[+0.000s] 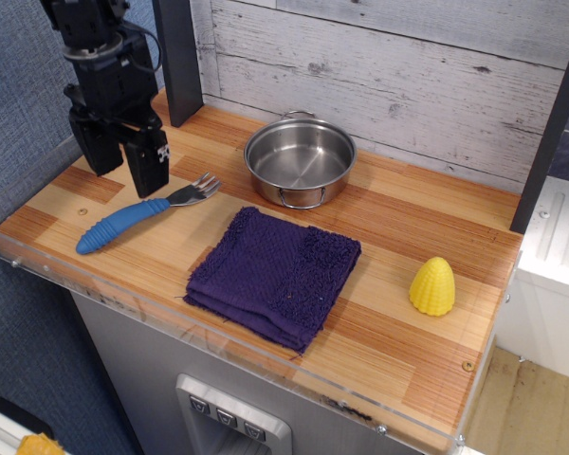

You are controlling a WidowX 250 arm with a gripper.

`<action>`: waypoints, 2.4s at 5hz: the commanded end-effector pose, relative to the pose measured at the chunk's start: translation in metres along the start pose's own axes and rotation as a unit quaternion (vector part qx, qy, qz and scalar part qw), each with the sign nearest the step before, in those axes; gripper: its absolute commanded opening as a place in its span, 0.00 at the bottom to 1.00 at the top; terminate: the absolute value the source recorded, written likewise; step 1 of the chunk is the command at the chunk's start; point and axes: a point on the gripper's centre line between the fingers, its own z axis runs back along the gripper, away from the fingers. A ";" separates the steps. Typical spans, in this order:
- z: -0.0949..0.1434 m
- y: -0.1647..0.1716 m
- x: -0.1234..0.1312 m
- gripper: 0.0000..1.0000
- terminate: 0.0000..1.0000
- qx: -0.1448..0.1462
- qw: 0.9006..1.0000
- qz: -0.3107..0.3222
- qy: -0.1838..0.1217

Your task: Move the fork to the right of the towel.

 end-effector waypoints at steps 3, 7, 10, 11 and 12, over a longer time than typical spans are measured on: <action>-0.014 0.003 -0.004 1.00 0.00 0.016 1.000 0.007 -0.010; -0.044 0.003 -0.009 0.00 0.00 0.000 0.999 0.015 0.031; -0.006 -0.007 -0.003 0.00 0.00 0.029 0.999 0.029 -0.014; 0.033 -0.015 0.004 0.00 0.00 0.013 0.998 0.056 -0.026; 0.065 -0.036 0.012 0.00 0.00 0.031 0.997 0.065 -0.035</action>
